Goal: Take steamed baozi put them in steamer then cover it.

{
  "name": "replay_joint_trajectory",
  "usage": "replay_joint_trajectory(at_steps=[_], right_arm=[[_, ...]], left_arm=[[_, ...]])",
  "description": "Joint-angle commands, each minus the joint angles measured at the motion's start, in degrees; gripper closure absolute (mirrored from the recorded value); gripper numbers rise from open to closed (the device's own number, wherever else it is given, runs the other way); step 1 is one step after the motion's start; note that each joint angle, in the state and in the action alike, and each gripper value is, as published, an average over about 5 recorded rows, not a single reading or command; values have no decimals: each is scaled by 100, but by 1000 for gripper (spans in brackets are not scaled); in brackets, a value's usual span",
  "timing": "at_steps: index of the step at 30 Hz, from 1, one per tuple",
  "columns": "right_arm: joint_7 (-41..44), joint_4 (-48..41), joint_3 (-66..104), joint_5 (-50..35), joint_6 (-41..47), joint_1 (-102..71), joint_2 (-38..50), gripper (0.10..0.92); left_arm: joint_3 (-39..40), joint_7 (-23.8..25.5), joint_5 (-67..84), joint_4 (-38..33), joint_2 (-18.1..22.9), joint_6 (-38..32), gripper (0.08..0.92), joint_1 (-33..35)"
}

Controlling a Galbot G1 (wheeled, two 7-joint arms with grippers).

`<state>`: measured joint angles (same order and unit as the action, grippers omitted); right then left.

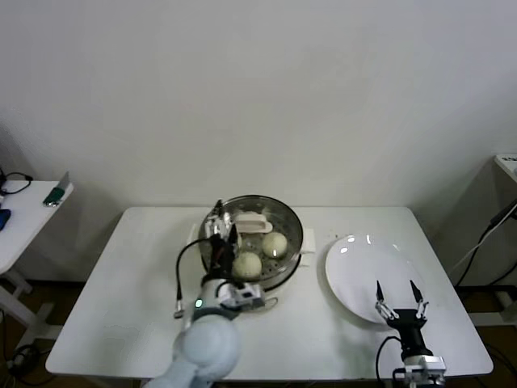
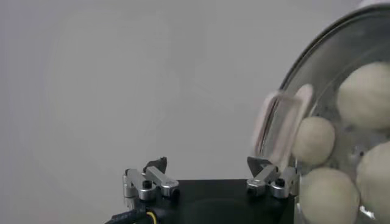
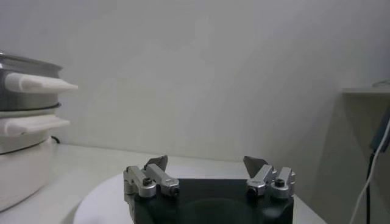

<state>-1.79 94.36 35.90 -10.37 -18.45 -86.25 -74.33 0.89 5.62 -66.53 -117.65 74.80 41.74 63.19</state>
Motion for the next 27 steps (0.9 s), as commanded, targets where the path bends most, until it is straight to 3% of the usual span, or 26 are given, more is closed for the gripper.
replay_joint_trajectory(at_steps=[1,5,9,12,18,27], right_arm=[[-64,218,-40,-162,62,-23,-4,203],[-35,218,-83,-168,-90,-24,-5,203],[-26,119,-134,-181,-179,1,13,203],[-7,32,-177,-233,-235,8,34,203],[51,-61,-214,-392,-273,-17,33,203],[70,-85,-239,-557,-264,-24,58,203]], left_arm=[[-617,-649,2061,-745,-235,-1513,178,346],[-2142,-1282,4310,-800,-358,-2637,177,709],[-3639,-1315,6337,-749,-456,-3298,177,1341],[-4305,-1202,7677,-437,-647,-3862,177,1994],[-4199,-1039,8727,487,-854,-4682,177,2757],[-3807,-973,8520,1580,-567,-5199,177,2784]])
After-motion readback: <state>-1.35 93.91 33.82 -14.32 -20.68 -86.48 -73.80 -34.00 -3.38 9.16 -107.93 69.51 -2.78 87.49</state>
